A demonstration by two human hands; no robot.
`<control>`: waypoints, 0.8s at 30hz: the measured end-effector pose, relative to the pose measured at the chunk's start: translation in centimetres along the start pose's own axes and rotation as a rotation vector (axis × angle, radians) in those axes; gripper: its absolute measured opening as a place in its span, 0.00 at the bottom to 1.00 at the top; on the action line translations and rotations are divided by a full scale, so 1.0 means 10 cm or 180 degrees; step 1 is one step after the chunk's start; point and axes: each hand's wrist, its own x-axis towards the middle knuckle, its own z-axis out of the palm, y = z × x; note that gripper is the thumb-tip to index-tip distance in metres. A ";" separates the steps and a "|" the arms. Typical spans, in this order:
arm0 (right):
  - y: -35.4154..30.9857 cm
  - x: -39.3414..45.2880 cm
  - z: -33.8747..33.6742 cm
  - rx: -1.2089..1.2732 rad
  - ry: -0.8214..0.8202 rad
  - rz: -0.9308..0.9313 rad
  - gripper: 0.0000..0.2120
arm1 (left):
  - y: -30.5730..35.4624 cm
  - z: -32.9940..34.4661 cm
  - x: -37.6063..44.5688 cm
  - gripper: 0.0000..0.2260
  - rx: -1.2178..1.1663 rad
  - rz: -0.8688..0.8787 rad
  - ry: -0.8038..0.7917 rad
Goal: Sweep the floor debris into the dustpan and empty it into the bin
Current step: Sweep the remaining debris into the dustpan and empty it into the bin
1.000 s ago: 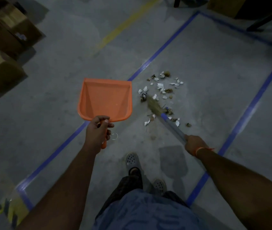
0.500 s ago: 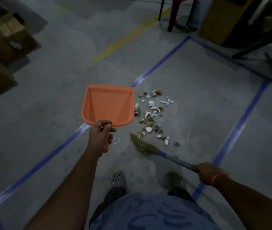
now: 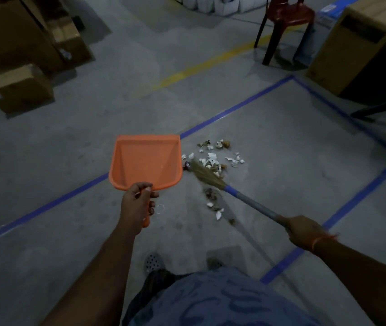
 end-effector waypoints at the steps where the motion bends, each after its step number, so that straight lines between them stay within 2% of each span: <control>1: 0.16 -0.04 -0.01 -0.0051 -0.0033 -0.0075 0.25 | 0.00 0.08 -0.03 0.05 0.0015 0.0004 -0.0026; 7: 0.57 -0.13 -0.07 -0.0570 -0.0354 -0.0398 0.27 | 0.08 0.40 -0.12 0.06 0.0161 0.0047 -0.0148; 12: 0.79 -0.02 -0.19 -0.0680 -0.0558 -0.0331 0.25 | 0.11 0.51 -0.17 0.05 0.0319 0.0053 -0.0227; 17: 0.79 0.13 -0.34 -0.0241 -0.0473 0.0060 0.18 | 0.08 0.50 -0.21 0.06 0.0407 0.0015 -0.0335; 24: 0.96 0.17 -0.35 0.0653 -0.0399 0.0232 0.20 | 0.05 0.45 -0.30 0.07 0.0459 0.0010 -0.0297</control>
